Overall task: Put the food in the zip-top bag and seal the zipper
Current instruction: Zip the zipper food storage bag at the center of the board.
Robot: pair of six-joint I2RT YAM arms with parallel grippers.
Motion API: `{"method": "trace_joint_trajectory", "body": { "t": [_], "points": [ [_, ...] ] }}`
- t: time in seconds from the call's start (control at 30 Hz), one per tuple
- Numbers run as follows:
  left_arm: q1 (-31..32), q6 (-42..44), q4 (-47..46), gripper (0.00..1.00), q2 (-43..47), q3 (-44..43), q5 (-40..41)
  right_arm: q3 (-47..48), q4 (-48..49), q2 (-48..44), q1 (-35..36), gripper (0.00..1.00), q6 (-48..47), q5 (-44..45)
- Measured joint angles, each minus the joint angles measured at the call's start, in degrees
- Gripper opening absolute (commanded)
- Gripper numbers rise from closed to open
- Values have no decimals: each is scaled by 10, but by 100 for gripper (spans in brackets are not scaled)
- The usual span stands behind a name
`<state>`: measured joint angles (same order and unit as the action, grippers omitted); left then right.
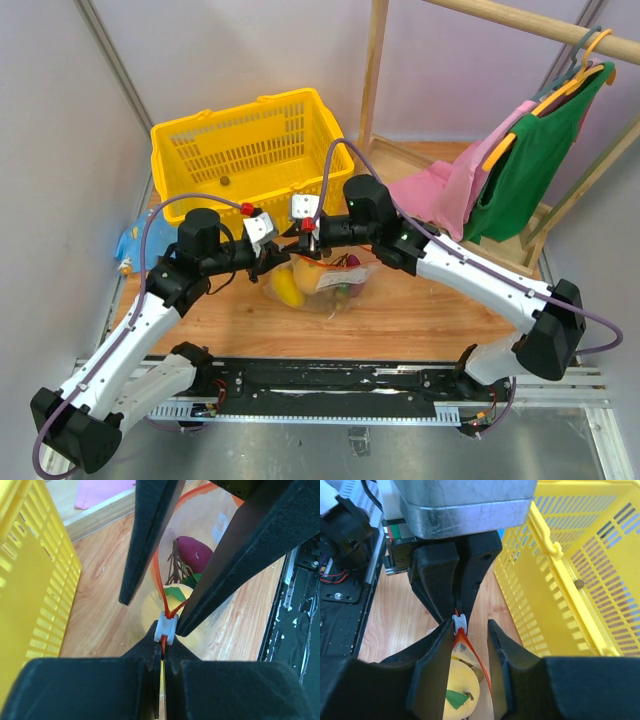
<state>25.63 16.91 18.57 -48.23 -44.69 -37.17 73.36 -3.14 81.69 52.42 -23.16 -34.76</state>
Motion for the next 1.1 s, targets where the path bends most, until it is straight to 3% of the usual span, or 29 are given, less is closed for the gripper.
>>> {"method": "trace_joint_trajectory", "body": {
  "t": [0.47,0.57,0.73,1.1],
  "points": [
    [0,10,5,0,-2,0,0,8,-1,20,-15,28,4,-74],
    [0,11,7,0,-2,0,0,17,-4,29,-15,21,3,-83],
    [0,12,11,0,-2,0,2,22,-16,35,-16,1,0,-90],
    [4,-3,0,0,-1,0,24,22,-52,18,-27,1,-20,-82]
  ]
}}
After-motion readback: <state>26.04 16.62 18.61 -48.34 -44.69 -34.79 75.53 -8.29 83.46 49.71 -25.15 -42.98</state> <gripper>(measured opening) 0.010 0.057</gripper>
